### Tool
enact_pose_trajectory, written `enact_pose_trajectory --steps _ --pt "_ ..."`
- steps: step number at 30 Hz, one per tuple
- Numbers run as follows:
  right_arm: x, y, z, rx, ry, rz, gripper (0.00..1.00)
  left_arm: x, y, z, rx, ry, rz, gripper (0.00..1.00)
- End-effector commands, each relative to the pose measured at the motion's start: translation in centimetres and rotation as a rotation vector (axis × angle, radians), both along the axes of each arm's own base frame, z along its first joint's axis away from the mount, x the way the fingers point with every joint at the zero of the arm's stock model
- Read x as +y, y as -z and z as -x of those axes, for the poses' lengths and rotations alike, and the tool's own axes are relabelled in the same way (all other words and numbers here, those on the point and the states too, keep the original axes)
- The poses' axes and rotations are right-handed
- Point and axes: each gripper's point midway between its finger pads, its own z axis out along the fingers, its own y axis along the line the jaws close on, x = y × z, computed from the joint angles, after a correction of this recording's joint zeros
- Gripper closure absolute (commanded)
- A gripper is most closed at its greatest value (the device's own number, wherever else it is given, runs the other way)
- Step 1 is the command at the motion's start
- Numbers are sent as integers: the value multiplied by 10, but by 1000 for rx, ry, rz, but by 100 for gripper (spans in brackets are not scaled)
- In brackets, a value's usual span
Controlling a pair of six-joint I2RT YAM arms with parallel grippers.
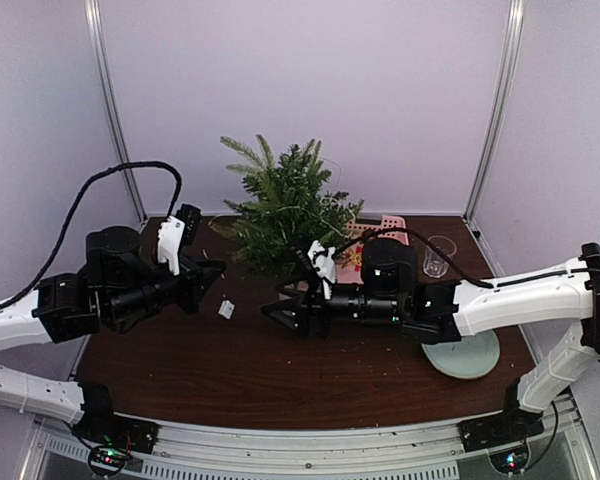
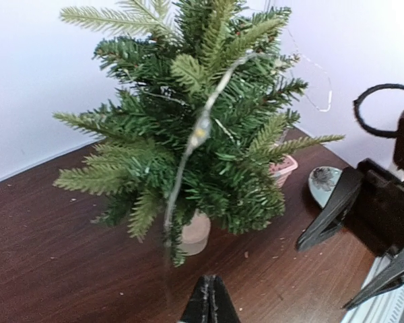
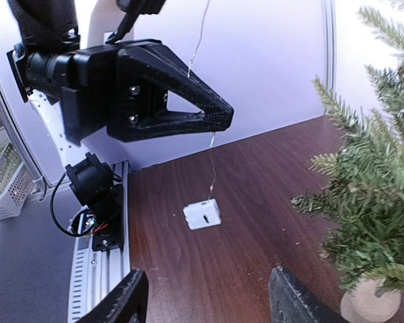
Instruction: Decorate the small christmas tree
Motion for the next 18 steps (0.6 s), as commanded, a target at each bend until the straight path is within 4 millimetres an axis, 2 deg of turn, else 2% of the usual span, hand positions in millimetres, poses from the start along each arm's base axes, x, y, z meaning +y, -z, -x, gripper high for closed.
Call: enact_pose_trajectory --steps 1,9,18 --pt "-27 -10 -1 -47 69 29 34 27 -12 -13 -60 -56 -166 100" --pt "-67 -16 -5 -70 164 95 28 60 -24 -62 -159 -161 -455 100" --pt "-97 -31 -19 -77 284 96 26 75 -47 -128 -276 -238 -573 100"
